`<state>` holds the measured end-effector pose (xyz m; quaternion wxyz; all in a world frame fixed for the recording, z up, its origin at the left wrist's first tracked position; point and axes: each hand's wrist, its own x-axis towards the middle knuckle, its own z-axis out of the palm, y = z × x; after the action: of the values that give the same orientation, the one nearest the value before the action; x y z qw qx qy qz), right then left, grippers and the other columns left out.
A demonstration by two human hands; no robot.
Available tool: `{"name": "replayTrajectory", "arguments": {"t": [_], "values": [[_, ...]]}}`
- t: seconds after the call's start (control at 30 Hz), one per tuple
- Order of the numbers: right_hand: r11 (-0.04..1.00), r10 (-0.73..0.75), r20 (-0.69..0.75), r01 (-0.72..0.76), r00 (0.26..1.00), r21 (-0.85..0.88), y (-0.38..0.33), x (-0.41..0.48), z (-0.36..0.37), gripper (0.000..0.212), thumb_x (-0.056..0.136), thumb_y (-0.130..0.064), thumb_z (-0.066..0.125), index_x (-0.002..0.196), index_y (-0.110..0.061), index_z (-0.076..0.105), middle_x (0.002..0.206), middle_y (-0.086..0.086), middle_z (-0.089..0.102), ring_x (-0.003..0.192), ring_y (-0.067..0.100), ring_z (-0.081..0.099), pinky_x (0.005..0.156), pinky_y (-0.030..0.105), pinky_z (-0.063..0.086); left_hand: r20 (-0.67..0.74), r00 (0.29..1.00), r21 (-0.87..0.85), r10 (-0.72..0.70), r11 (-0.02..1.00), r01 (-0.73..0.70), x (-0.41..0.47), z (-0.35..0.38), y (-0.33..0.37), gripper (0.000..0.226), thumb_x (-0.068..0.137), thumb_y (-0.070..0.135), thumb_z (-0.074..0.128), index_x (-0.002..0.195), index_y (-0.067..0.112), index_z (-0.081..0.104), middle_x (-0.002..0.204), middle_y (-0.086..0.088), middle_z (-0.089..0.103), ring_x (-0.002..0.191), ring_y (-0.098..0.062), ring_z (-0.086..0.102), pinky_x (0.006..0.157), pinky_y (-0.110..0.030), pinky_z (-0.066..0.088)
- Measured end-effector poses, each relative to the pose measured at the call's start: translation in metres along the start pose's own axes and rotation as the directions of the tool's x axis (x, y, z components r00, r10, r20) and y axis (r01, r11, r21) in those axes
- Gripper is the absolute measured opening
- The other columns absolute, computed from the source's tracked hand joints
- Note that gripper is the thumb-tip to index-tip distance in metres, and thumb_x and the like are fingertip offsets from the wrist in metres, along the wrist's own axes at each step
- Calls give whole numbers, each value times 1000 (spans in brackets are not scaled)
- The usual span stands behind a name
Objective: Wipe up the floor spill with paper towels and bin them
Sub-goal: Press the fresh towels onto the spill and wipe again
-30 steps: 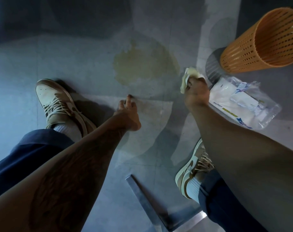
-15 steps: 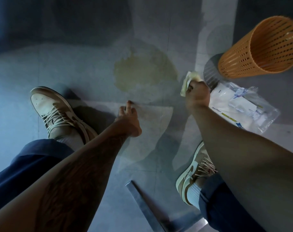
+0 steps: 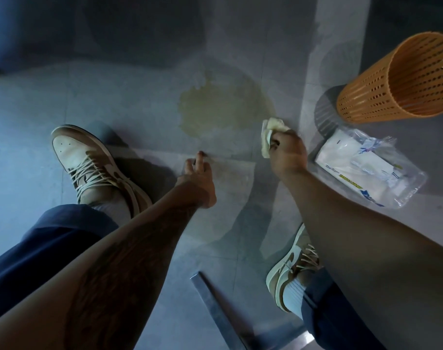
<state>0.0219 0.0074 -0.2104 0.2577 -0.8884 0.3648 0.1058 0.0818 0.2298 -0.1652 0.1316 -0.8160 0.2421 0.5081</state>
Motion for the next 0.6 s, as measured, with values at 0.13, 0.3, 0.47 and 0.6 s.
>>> {"name": "replayTrajectory", "arguments": {"t": [0.13, 0.3, 0.47, 0.6], "values": [[975, -219, 180, 224, 959, -7, -22, -30, 29, 25, 89, -22, 60, 107, -9, 72, 89, -5, 64, 70, -2, 59, 68, 14, 44, -13, 1000, -21, -1, 1000, 0, -1, 2, 1, 85, 90, 16, 49, 158, 8, -2, 164, -10, -24, 152, -41, -7, 117, -53, 29], [989, -131, 341, 146, 931, -18, -20, -57, 13, 23, 80, -39, 54, 89, -25, 70, 100, -2, 71, 91, 19, 66, 70, 25, 44, -191, 980, -199, 49, 976, -87, -7, -9, -9, 62, 88, 22, 55, 147, 14, 37, 164, -8, 16, 141, -35, 30, 111, -48, 36], [971, -188, 55, 177, 981, 163, -21, -51, -50, 12, 82, -15, 60, 86, -16, 71, 97, 6, 69, 87, 24, 63, 70, 26, 44, -420, 907, -498, 14, 832, -243, -18, -33, 29, 39, 93, 24, 56, 131, 20, 60, 137, -2, 59, 120, -23, 58, 104, -35, 47], [945, -108, -138, 144, 985, 292, -26, -34, -102, 15, 83, -11, 62, 93, -12, 72, 93, 4, 62, 82, 16, 58, 72, 16, 38, -646, 761, -617, -59, 627, -475, -34, -70, 87, 27, 92, 24, 52, 112, 17, 69, 110, -4, 71, 90, -21, 68, 83, -30, 54]]}}
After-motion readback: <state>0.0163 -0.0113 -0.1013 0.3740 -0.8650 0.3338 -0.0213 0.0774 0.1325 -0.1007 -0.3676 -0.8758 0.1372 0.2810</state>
